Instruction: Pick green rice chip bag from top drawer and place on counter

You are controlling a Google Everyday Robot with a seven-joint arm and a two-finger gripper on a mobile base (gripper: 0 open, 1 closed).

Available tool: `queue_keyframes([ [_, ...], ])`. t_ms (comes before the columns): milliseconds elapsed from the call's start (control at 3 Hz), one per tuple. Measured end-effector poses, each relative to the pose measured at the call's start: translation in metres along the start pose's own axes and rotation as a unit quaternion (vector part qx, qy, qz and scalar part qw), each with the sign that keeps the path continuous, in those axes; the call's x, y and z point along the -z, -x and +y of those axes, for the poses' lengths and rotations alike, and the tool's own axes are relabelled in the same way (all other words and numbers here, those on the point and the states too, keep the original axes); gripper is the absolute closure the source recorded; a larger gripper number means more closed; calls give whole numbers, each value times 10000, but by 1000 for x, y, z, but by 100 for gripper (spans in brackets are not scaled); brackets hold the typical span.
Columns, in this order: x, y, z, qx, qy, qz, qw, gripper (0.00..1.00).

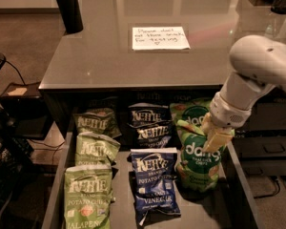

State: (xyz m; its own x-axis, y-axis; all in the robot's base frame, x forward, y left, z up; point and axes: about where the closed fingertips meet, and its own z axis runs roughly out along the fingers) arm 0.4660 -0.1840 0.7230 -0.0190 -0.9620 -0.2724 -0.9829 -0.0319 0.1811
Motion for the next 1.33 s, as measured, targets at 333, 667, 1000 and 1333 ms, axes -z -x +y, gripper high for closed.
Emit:
queue_keyframes([
  [333,29,6,9,-178,-210,-326,9991,100],
  [667,67,9,18,-360,-529,-733,9953,100],
  [1000,113,17,26,-513,-865,-1057,9893,100],
  [1333,159,29,26,-554,-1192,-1261,9833,100],
])
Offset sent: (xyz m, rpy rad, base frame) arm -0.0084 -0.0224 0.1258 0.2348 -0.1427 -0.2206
